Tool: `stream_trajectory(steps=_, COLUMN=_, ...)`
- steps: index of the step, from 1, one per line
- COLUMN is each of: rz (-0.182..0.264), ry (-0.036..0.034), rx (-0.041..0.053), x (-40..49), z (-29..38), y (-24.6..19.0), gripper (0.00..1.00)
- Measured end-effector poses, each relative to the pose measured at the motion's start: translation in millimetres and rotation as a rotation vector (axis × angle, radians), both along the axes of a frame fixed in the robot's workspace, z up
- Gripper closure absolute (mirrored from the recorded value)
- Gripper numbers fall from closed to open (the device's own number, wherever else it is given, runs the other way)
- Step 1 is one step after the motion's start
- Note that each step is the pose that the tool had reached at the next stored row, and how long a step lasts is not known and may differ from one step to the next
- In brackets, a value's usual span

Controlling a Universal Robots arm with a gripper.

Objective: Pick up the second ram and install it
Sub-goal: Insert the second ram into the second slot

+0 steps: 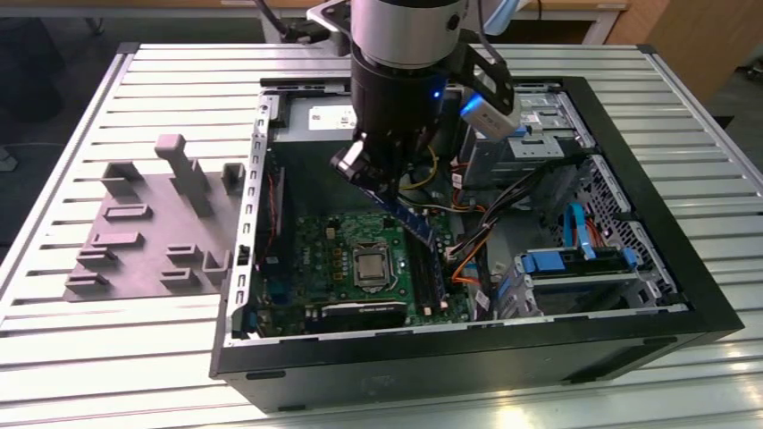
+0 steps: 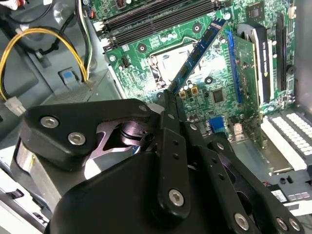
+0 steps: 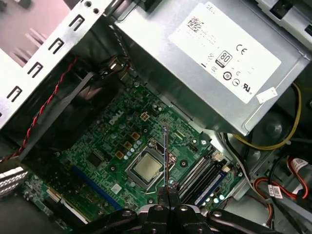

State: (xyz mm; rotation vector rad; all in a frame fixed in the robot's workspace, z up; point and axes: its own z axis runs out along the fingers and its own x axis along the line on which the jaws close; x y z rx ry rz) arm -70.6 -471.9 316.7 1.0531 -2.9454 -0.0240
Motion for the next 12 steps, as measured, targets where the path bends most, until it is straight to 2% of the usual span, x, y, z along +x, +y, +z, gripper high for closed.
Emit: stream_trajectory(steps=12, rz=-0.115, ry=0.0000, rx=0.0000, x=0.0, z=0.0, y=0.0, gripper=0.89)
